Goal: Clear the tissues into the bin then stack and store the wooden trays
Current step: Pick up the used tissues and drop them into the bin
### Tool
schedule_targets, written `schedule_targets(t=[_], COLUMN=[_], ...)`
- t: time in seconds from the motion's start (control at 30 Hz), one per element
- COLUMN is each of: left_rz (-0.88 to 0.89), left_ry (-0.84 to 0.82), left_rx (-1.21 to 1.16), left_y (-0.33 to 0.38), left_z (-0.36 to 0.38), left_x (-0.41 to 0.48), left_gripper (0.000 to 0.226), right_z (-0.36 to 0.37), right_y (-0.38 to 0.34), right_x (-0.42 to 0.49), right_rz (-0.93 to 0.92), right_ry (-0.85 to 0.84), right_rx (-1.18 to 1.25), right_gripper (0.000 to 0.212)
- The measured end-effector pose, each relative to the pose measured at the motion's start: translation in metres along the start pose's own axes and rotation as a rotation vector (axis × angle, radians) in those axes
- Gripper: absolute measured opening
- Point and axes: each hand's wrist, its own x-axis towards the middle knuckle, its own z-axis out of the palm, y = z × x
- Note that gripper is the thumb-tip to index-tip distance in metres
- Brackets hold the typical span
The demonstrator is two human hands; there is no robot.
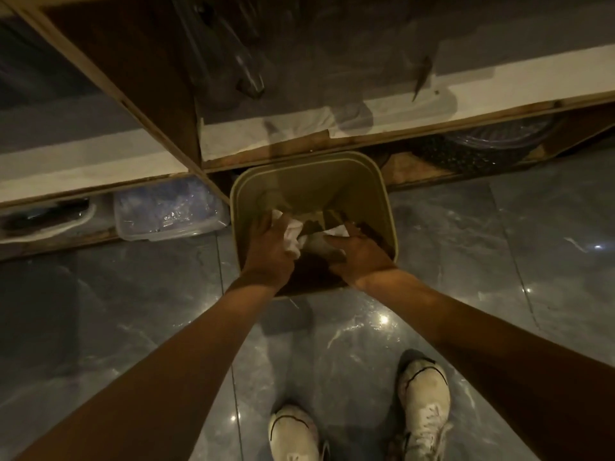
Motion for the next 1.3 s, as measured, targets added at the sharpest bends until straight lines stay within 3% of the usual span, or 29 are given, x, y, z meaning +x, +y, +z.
schedule_targets(t=[0.07,0.2,0.37,0.5,0.77,0.97,1.3], left_rz=[0.039,0.085,0.013,-0.054,-0.075,0.037,0.124], left_ry=[-0.035,-0.021,-0.085,-0.12,-0.092,0.027,0.18], left_rx=[0.076,0.334,0.47,0.517,0.318,0.393,0.258], left_y=[0.003,0.012,0.035,0.06,0.149,0.205,0.239], left_z=[-0.003,-0.022,-0.072,-0.127,-0.273,-0.372,-0.468], left_x=[-0.004,-0.027,-0.064,-0.102,-0.215,-0.317,-0.431], left_gripper=[0.068,0.072,0.09,0.086,0.083,0.083,0.077], right_z=[-0.004,-0.021,-0.064,-0.114,-0.219,-0.278,-0.328], right_y=[-0.004,-0.009,-0.022,-0.04,-0.11,-0.171,-0.247], right_x=[-0.004,-0.029,-0.086,-0.137,-0.277,-0.407,-0.526], right_rz=[-0.086,-0.125,-0.125,-0.131,-0.176,-0.179,-0.202], right_ry=[0.028,0.073,0.133,0.154,0.25,0.385,0.525], right_rx=[-0.051,-0.35,-0.42,-0.454,-0.347,-0.395,-0.234], right_gripper=[0.057,0.078,0.089,0.088,0.082,0.082,0.075])
